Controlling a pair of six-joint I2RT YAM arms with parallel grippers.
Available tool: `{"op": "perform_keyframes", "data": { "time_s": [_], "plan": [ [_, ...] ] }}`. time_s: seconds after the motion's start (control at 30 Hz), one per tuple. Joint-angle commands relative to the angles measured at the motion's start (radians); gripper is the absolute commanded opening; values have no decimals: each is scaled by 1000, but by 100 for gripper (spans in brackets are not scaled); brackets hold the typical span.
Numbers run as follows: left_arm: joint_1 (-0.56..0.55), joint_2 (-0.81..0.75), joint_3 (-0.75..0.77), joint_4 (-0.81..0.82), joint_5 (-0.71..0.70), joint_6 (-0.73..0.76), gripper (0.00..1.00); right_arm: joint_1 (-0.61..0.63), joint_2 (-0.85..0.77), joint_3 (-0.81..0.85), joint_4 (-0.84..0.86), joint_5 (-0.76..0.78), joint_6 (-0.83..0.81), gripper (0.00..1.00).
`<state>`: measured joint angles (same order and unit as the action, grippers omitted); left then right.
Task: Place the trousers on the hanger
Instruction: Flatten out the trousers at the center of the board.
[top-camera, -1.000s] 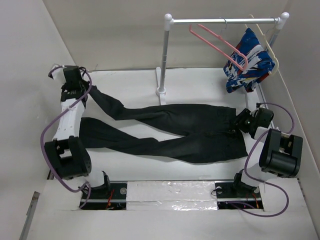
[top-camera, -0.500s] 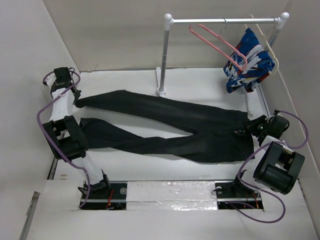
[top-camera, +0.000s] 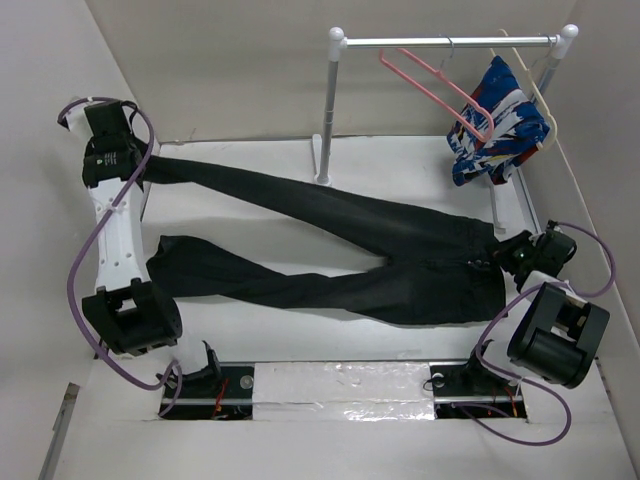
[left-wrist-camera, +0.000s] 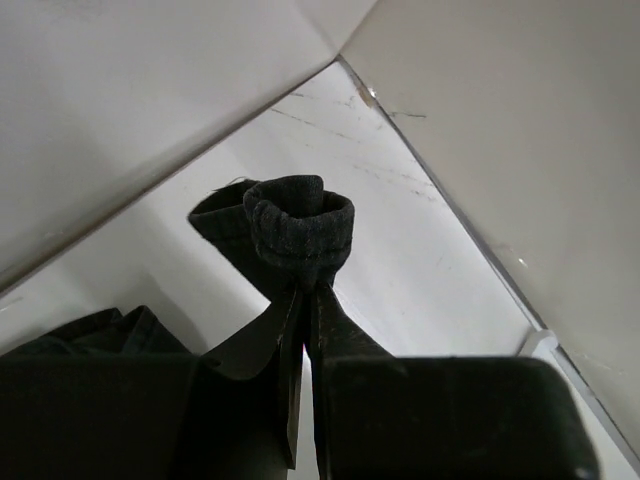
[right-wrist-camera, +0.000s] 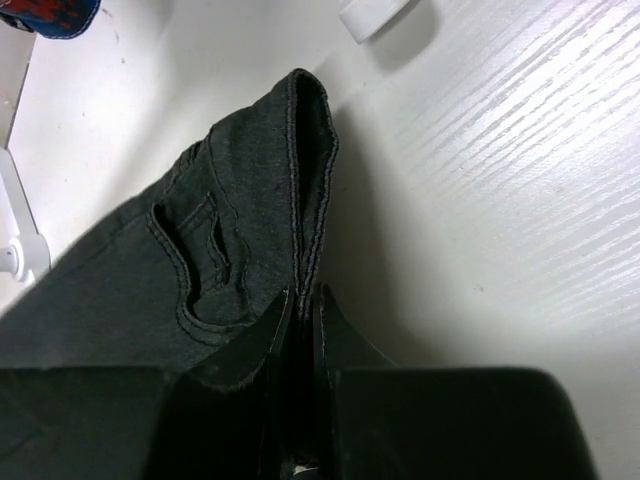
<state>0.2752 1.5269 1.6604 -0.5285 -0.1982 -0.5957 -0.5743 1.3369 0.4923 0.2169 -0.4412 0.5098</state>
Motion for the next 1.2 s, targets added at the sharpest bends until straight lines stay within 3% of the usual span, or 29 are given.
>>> {"op": "perform_keyframes", "data": {
  "time_s": [0.0, 0.17, 0.37, 0.4, 0.47, 0.57, 0.6, 0.7, 0.97, 1.17],
  "plan": [
    [18, 1, -28, 44, -168, 71, 0, -2, -36, 12, 61, 82, -8, 0],
    [18, 41, -73, 137, -40, 54, 0, 19, -42, 35, 53, 82, -1, 0],
    [9, 173, 154, 122, 118, -26, 0, 19, -18, 58, 62, 81, 6, 0],
    [9, 183, 242, 113, 123, -29, 0, 19, -13, 58, 65, 84, 7, 0],
    [9, 185, 275, 107, 115, -30, 0, 19, 1, 55, 85, 79, 12, 0],
    [9, 121, 140, 214, 103, -23, 0, 19, 18, 37, 133, 79, 36, 0],
    [22, 89, -49, 278, 106, -23, 0, 19, 25, 32, 147, 72, 45, 0],
    [67, -23, -372, 519, 140, -41, 0, 19, 48, 32, 164, 62, 49, 0],
    [76, 153, -537, 482, 45, -27, 4, 28, 79, 86, 138, 44, 65, 1],
    [76, 95, -574, 493, 33, -38, 37, 50, 67, 147, 118, 61, 96, 2]
  ]
}}
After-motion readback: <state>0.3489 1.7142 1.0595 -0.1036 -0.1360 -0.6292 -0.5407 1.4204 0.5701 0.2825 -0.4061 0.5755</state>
